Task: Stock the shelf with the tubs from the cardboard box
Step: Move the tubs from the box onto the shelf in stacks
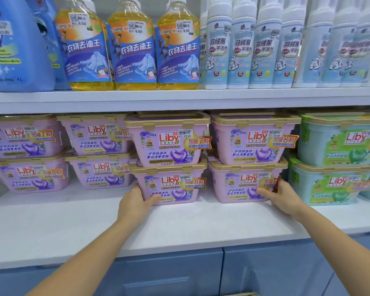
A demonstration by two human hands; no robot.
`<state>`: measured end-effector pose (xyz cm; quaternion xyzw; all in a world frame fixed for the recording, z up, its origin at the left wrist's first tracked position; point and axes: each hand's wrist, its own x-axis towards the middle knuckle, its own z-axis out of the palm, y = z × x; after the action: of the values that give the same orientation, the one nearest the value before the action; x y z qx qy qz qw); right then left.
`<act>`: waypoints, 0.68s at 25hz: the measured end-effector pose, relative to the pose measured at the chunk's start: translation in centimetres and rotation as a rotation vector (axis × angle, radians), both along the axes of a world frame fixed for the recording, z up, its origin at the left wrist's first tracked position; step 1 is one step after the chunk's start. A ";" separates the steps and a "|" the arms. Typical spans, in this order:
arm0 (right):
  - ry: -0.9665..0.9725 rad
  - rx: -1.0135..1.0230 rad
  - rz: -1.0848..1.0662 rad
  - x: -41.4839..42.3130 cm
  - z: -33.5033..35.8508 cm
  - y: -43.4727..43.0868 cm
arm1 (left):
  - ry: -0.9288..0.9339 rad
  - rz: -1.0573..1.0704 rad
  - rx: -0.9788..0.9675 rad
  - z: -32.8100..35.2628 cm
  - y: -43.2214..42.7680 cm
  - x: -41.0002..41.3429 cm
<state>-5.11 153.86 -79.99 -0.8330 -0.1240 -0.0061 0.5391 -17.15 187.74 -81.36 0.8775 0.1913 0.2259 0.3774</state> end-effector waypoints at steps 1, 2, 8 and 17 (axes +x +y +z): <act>0.004 0.003 -0.009 0.1 -0.1 -0.1 | 0.003 0.004 0.009 0.0 0.0 0.1; 0.012 0.007 -0.016 0.2 -0.1 -0.1 | 0.007 0.010 0.025 0.0 -0.1 0.2; 0.036 0.027 -0.055 0.2 -0.1 -0.1 | 0.020 -0.015 0.041 0.0 -0.2 0.7; -0.026 0.023 -0.297 -1.4 -0.7 0.1 | 0.117 -0.023 0.167 0.0 0.2 -0.6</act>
<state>-6.51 153.99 -80.69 -0.8358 -0.0062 -0.0979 0.5403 -17.73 187.96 -81.31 0.9198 0.1833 0.1852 0.2935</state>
